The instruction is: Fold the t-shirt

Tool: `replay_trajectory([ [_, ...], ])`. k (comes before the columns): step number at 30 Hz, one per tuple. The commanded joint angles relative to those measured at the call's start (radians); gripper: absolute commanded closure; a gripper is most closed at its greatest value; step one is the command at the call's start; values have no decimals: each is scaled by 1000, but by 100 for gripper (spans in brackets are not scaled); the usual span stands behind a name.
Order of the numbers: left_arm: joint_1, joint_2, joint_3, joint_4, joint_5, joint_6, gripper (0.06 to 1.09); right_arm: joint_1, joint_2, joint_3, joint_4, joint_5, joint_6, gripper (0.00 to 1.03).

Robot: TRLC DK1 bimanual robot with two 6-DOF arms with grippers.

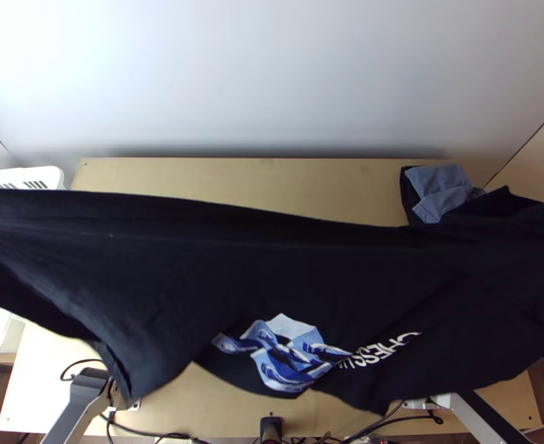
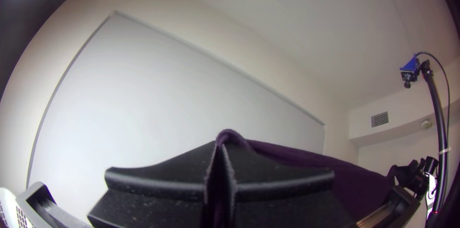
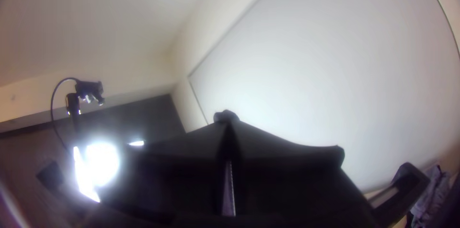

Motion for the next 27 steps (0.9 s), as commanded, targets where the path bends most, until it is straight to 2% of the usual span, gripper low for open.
replay_trajectory([
  [1, 5, -32, -151, 41, 1, 67, 105, 10, -7, -121, -45, -16, -70, 100],
  [6, -3, -1, -380, 204, 10, 154, 105, 3, -13, -419, 13, -11, -188, 100],
  [8, -10, 34, -476, 293, 10, 202, 105, -13, -24, -590, 113, -8, -216, 100],
  [10, -6, 83, -568, 382, 58, 214, 105, -16, -28, -756, 214, -8, -231, 100],
  [16, 69, 327, -731, 615, 128, 228, 105, 10, 99, -1081, 470, 29, -271, 100],
  [21, 119, 613, -707, 767, 153, 262, 105, 53, 352, -1121, 634, 115, -368, 100],
  [23, 131, 705, -679, 825, 162, 268, 105, 55, 469, -1077, 691, 132, -368, 100],
  [27, 155, 898, -575, 917, 167, 276, 105, 56, 723, -899, 708, 165, -400, 100],
])
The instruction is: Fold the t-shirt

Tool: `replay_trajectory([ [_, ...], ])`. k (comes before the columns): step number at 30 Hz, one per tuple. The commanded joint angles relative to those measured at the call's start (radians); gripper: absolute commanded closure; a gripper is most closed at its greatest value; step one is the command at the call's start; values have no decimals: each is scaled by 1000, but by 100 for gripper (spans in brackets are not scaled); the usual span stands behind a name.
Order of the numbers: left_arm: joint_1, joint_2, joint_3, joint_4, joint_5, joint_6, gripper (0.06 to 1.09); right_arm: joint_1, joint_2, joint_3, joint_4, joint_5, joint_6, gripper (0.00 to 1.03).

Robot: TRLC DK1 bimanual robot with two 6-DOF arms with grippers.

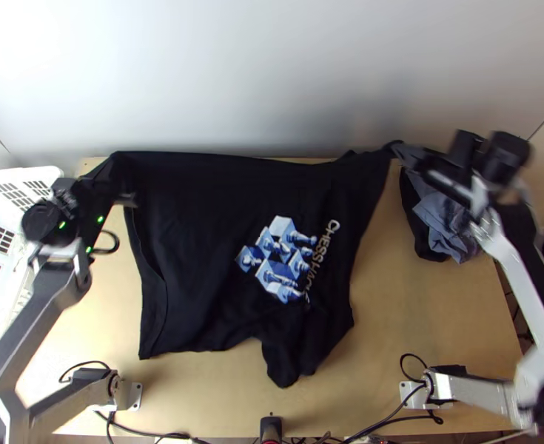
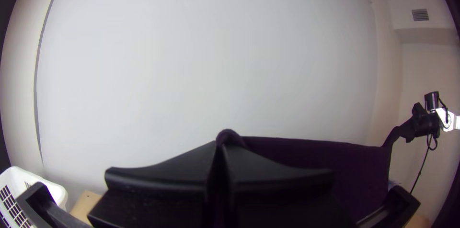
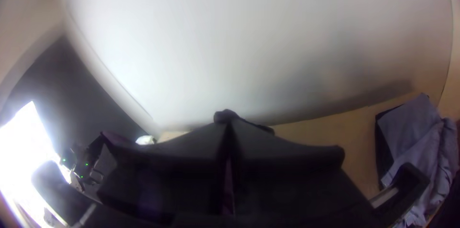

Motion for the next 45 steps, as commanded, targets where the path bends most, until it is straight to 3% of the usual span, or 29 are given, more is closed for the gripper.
replay_trajectory([
  [1, 54, 359, 118, 178, 20, 22, 105, 17, 401, 158, 117, 75, -57, 100],
  [10, 86, 765, 499, 197, 14, 7, 105, 17, 871, 704, 115, 192, -71, 100],
  [14, 86, 913, 632, 193, 1, 30, 105, 12, 1073, 1007, 34, 227, -76, 100],
  [18, 87, 1009, 709, 193, 0, 56, 105, 32, 1138, 1045, 83, 270, -131, 100],
  [25, 87, 1035, 681, 187, 5, 105, 105, 75, 1093, 976, -63, 296, -180, 100],
  [36, 67, 913, 482, 188, 71, 176, 105, 132, 688, 487, -102, 325, -186, 100],
  [45, 100, 879, 358, 193, 159, 277, 105, 191, 501, 129, -98, 325, -197, 100],
])
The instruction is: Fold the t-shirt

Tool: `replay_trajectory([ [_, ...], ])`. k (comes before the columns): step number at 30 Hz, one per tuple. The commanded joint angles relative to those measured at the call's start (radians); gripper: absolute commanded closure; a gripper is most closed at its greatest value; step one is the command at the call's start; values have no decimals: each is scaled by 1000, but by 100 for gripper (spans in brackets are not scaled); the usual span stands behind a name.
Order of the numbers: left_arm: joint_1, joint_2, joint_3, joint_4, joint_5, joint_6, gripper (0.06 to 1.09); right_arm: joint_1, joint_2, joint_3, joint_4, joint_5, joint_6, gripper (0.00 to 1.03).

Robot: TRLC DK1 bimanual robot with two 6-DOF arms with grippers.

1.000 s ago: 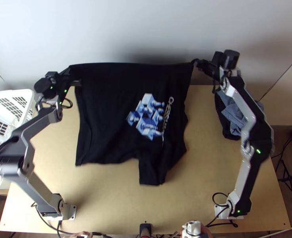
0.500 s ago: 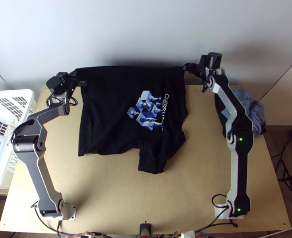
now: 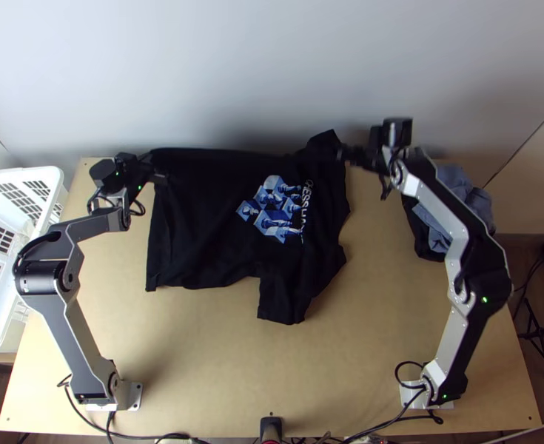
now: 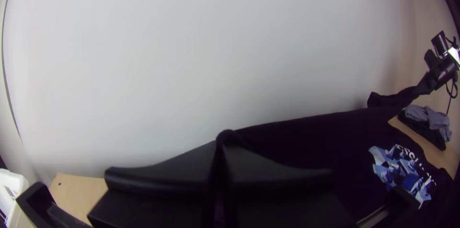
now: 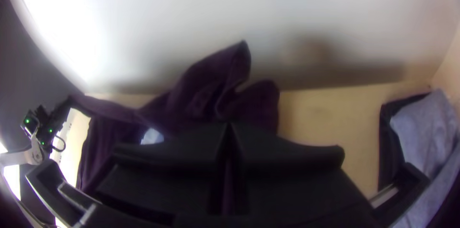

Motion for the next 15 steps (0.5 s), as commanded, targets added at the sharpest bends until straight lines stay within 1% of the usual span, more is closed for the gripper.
replay_trajectory([
  [1, 32, -28, -88, -2, 76, 63, 105, 46, -144, -265, -3, 0, -8, 100],
  [4, 50, -51, -118, -7, 131, 75, 105, 58, -171, -326, -3, -2, -5, 100],
  [9, 72, -74, -150, -7, 142, 95, 105, 104, -243, -418, -11, -2, -5, 100],
  [13, 83, -77, -173, -7, 142, 112, 105, 124, -274, -458, -55, -2, -8, 100],
  [15, 83, -91, -198, -7, 144, 121, 105, 145, -285, -483, -81, -3, -28, 100],
])
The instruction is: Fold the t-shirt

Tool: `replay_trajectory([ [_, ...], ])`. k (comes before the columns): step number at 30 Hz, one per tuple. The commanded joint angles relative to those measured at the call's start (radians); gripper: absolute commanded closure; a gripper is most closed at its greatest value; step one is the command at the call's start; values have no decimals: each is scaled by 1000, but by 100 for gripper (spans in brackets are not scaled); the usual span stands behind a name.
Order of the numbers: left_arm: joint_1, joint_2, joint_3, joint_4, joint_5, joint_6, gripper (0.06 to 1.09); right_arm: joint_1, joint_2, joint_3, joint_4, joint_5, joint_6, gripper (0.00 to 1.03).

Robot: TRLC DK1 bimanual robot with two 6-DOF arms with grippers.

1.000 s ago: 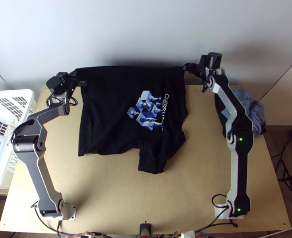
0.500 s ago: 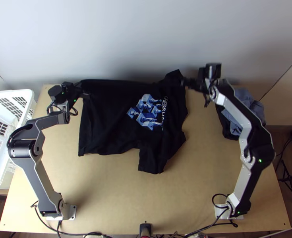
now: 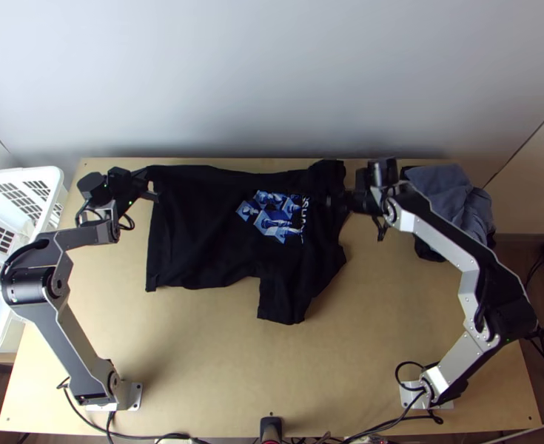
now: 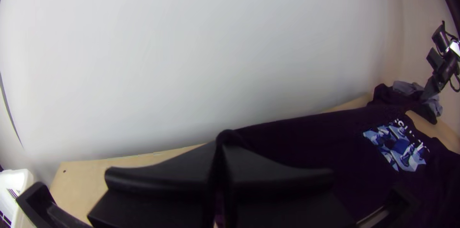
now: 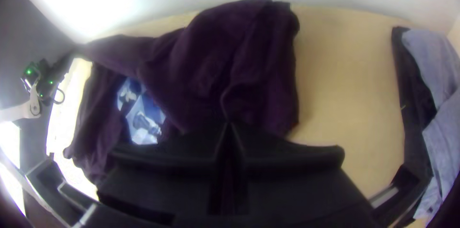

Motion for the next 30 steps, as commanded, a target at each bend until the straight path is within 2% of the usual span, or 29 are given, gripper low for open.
replay_trajectory([
  [1, 16, -34, -69, -1, 16, 29, 105, 65, -65, -114, -55, -3, -27, 100],
  [8, -11, -92, -173, -7, 23, 43, 105, 42, -13, -166, -41, -3, -61, 100],
  [11, -18, -135, -192, -84, 28, 66, 103, 16, 27, -156, -1, -1, -66, 100],
  [12, -18, -152, -186, -153, 26, 71, 91, 5, 33, -149, 9, -3, -70, 99],
  [13, -18, -171, -170, -227, 28, 72, 62, -4, 35, -148, 20, -3, -72, 87],
  [14, -18, -192, -157, -314, 28, 75, 29, -18, 30, -151, 32, -3, -67, 64],
  [15, -18, -218, -143, -379, 28, 71, 15, -33, 13, -154, 34, -4, -58, 31],
  [16, -11, -232, -130, -419, 28, 57, 13, -43, -3, -159, 34, -4, -52, 6],
  [17, -4, -253, -120, -480, 28, 57, 12, -49, -25, -159, 34, -7, -50, 3],
  [22, 51, -362, -150, -580, 43, 75, 11, -35, -200, -228, -1, -39, -52, 3],
  [24, 78, -424, -160, -675, 69, 91, 11, -15, -266, -267, -20, -44, -55, 3],
  [28, 144, -562, -218, -776, 158, 132, 11, 28, -345, -284, -215, -108, -85, 3],
  [30, 169, -620, -255, -822, 178, 163, 11, 59, -388, -306, -256, -133, -87, 4],
])
